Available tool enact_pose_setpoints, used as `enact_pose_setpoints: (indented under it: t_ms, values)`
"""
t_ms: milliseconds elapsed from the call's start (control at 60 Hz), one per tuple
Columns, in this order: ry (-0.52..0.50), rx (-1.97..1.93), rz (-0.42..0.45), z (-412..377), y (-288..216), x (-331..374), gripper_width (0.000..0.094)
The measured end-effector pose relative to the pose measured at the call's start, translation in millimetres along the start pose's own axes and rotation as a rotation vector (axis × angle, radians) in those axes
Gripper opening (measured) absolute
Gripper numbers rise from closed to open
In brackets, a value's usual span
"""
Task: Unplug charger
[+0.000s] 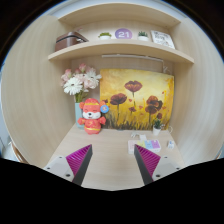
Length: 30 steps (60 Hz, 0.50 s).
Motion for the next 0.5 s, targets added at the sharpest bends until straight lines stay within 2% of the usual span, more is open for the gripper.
enact_pose_setpoints:
  t_ms: [117,500]
  values:
    - [-0.023,0.004,-0.003,-16.4,5.5,9.9,0.0857]
    - [-0.004,0.005,-0.029,-17.7,19.1,21.3,0.0854]
Point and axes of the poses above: the point between the fingertips, and its own axes, seen from behind it with the camera up: z to the right, y down, x backward, against the way the camera looks, the point moved 1 cm from there along x, backward, against the way the camera looks, and after that the axes turned 10 degrees about y, right-handed, at the moved point
